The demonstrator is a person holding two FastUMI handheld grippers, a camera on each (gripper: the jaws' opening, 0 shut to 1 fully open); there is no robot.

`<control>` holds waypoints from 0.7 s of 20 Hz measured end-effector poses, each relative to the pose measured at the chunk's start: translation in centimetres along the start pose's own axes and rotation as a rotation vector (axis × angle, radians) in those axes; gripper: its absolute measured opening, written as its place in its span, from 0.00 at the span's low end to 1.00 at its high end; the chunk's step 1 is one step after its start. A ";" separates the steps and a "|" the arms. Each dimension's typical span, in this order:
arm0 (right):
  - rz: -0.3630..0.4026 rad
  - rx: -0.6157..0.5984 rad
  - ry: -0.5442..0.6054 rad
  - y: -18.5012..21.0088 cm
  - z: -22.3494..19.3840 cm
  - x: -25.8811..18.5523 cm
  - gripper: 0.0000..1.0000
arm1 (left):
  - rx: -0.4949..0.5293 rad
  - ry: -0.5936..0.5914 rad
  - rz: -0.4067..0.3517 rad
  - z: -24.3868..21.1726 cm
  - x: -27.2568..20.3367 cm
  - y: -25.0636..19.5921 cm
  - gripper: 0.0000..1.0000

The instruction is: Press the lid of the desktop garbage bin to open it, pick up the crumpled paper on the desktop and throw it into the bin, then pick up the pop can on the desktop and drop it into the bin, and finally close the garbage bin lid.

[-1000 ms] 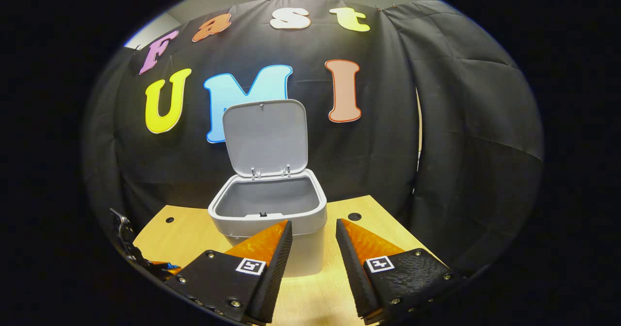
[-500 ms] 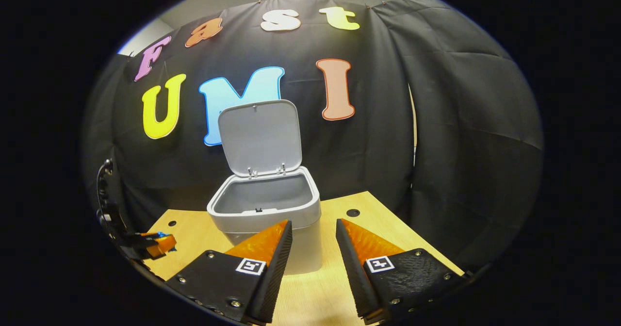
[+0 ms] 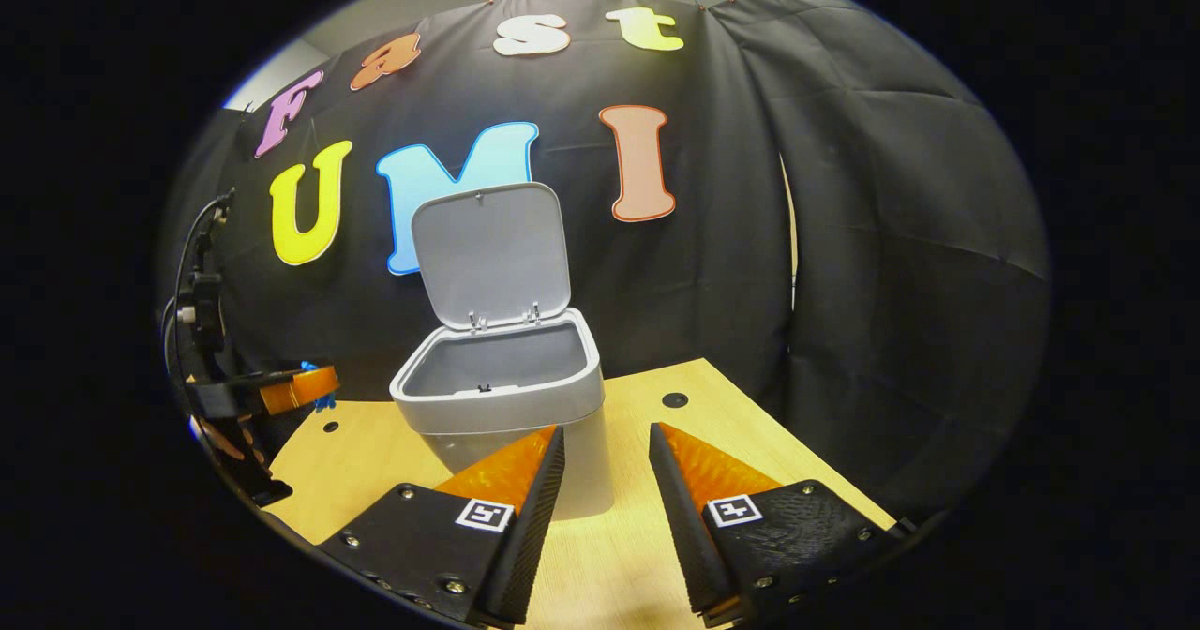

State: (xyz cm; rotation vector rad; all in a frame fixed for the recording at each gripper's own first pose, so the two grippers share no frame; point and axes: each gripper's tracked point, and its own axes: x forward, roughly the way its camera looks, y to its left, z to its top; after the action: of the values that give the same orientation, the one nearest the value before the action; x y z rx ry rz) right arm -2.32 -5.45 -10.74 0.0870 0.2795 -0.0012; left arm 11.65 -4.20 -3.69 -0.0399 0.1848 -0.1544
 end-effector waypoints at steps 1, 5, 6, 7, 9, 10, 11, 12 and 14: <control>-0.002 0.002 0.002 -0.1 -0.1 0.1 0.60 | 0.004 -0.010 -0.013 0.7 0.3 -0.8 0.54; -0.013 0.010 0.004 -0.5 -0.2 0.4 0.60 | 0.008 -0.041 -0.073 3.1 2.1 -4.1 0.54; -0.016 0.011 0.004 -0.7 -0.3 0.5 0.60 | 0.003 -0.049 -0.085 3.7 2.6 -4.7 0.54; -0.021 0.011 0.004 -0.9 -0.2 0.5 0.60 | 0.002 -0.058 -0.097 4.2 2.9 -5.5 0.54; -0.036 0.011 0.004 -1.4 -0.3 0.5 0.60 | 0.042 -0.075 -0.133 5.2 3.9 -7.5 0.54; -0.043 0.011 0.004 -1.7 -0.3 0.5 0.60 | 0.056 -0.077 -0.150 5.4 4.1 -8.5 0.54; -0.050 0.014 0.004 -1.9 -0.3 0.5 0.60 | 0.066 -0.080 -0.167 5.5 4.3 -9.3 0.54; -0.057 0.018 0.004 -2.2 -0.2 0.5 0.60 | 0.077 -0.082 -0.181 5.6 4.6 -10.0 0.56; -0.071 0.023 0.003 -2.7 -0.3 0.5 0.60 | 0.095 -0.085 -0.206 5.8 5.1 -11.4 0.56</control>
State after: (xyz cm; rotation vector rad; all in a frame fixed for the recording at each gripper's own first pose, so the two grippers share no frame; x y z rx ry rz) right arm -1.95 -8.13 -11.36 0.1002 0.2854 -0.0749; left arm 15.98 -16.15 1.71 0.0297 0.0884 -0.3659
